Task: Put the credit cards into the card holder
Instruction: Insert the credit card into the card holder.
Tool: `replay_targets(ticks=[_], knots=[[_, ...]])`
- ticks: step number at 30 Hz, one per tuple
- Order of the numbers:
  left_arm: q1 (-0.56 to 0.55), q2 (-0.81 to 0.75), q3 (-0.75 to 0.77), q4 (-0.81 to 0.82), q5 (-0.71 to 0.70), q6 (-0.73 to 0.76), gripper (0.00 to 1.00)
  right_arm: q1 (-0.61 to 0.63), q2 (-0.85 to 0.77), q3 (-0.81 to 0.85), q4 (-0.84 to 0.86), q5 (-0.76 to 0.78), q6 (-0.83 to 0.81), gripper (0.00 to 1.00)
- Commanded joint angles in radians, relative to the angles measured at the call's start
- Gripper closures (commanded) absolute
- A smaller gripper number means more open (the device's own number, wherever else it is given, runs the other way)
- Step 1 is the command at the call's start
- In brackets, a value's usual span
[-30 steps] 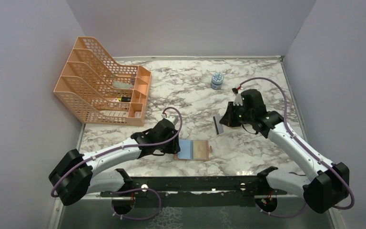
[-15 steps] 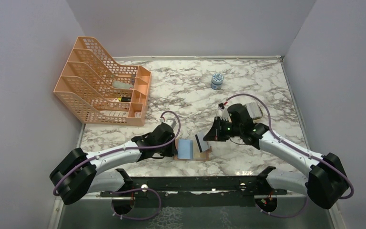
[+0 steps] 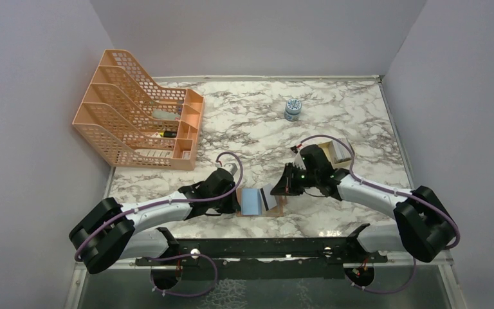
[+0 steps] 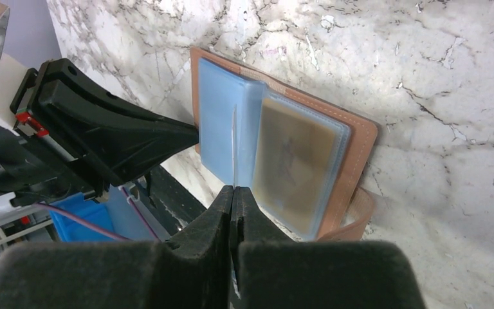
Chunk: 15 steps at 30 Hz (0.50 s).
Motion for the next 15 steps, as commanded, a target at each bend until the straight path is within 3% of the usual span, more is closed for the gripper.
replay_targets(ticks=[1,15], knots=[[-0.002,0.004,-0.019,0.025,0.028,-0.019,0.97,0.007,0.037,-0.015,0.081,-0.005,0.01,0.99],[-0.002,-0.017,-0.04,0.025,0.031,-0.023,0.98,0.007,0.121,-0.069,0.192,-0.013,0.01,0.99]])
